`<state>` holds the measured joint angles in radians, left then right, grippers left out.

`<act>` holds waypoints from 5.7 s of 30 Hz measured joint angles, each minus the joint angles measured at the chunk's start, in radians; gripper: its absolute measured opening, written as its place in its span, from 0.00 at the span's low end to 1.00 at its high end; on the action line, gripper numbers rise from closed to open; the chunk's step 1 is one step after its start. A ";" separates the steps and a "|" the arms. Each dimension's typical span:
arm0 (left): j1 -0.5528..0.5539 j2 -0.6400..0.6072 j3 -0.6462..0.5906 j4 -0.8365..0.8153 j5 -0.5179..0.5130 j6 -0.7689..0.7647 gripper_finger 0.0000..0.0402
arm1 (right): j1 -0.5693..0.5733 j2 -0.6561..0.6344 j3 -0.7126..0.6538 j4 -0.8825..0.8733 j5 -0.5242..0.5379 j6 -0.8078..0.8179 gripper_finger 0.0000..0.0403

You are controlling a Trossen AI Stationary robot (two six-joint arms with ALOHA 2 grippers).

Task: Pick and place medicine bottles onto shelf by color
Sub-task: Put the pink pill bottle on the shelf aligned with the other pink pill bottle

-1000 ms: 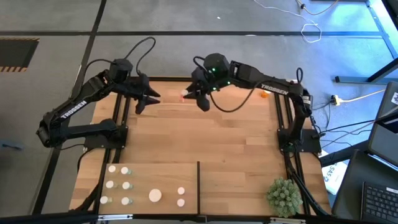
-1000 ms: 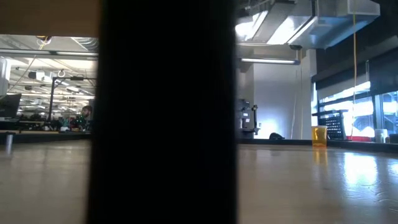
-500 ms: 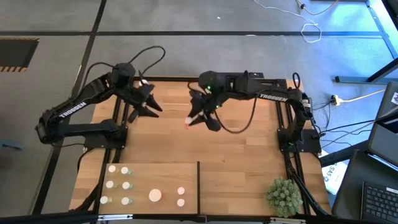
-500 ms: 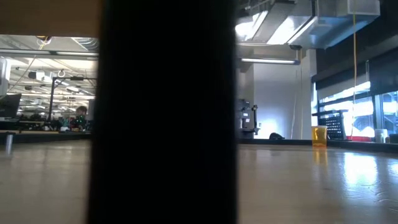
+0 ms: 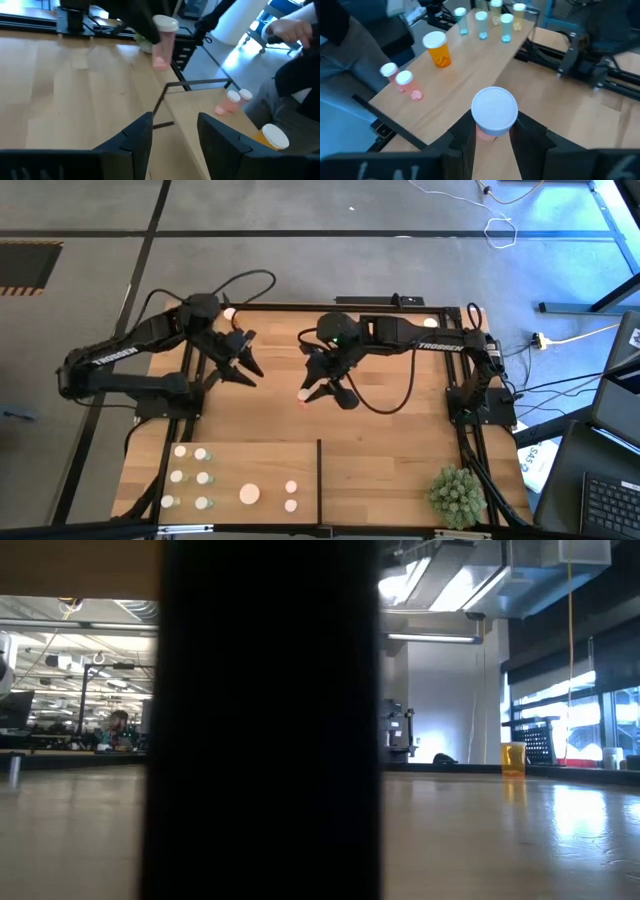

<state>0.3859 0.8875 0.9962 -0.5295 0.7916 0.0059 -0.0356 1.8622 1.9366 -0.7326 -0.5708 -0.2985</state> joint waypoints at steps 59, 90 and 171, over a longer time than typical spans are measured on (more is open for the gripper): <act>-0.570 0.000 0.000 0.012 -0.260 -0.026 0.37 | 0.407 0.103 -0.223 0.306 0.701 0.706 0.27; -0.570 0.000 0.000 0.039 -0.304 -0.026 0.37 | 0.423 0.119 -0.223 0.311 0.701 0.684 0.27; -0.570 0.000 0.000 0.052 -0.338 -0.030 0.37 | 0.351 0.140 0.262 -0.463 0.584 0.526 0.42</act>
<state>-0.1837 0.8879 0.9962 -0.4770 0.4537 -0.0238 0.3150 2.0023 2.1991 -1.1957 0.0132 0.2278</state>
